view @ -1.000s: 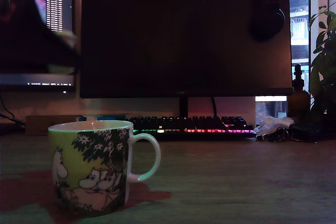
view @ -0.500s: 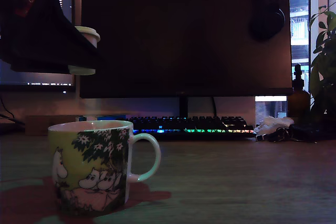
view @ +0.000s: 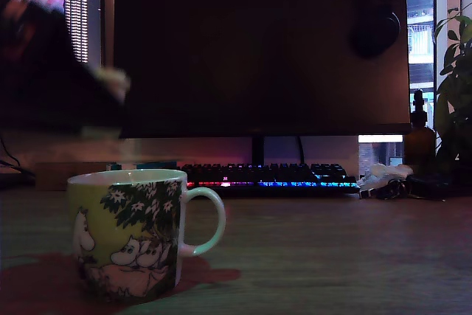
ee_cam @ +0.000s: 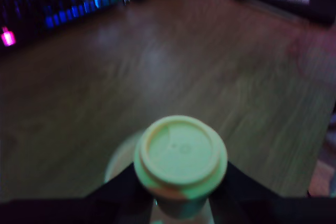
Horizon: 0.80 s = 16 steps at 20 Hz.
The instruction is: Pick up the coffee capsules on the table and drop them inside the coffee cup
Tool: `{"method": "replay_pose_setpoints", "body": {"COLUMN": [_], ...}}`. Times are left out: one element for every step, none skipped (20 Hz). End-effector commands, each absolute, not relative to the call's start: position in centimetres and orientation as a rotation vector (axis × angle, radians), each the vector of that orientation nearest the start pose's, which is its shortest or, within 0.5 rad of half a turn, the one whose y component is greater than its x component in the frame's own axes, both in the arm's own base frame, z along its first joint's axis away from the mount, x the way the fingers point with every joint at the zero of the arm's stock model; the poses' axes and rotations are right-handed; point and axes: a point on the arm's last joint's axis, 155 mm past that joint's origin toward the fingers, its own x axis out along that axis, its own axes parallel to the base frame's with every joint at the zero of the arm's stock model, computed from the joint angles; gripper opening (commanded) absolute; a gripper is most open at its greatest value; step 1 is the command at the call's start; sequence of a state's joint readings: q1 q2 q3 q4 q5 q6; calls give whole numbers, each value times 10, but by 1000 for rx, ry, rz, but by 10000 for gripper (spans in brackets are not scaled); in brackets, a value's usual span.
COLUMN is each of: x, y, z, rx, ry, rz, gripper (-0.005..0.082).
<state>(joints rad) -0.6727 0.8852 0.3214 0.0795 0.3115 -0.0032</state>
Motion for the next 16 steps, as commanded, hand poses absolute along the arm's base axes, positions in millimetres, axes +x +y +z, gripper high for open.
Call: {"method": "replay_pose_setpoints", "body": {"x": [202,201,199,197,197,197,197,197,198,201,202,202,203,205,209,211], "y": [-234,-233,-231,-230,-229,-229,-229,-229,-228,-226,-225,-225,-224,-223,-221,-220], "z": [108,105,100,97,96,96,96,95,95,94,94,94,94,94,95,97], "rx": [96,99,103,107,109,111,111,112,114,120,121,121,123,126,130,132], "ry": [512,525,549,564,569,569,570,571,570,569,568,568,567,563,555,546], "rz": [-964,-962,-960,-958,-957,-956,-956,-955,-948,-929,-922,-922,-913,-901,-883,-872], "gripper": [147,147,148,147,148,147,148,147,148,147,147,147,147,147,147,147]}}
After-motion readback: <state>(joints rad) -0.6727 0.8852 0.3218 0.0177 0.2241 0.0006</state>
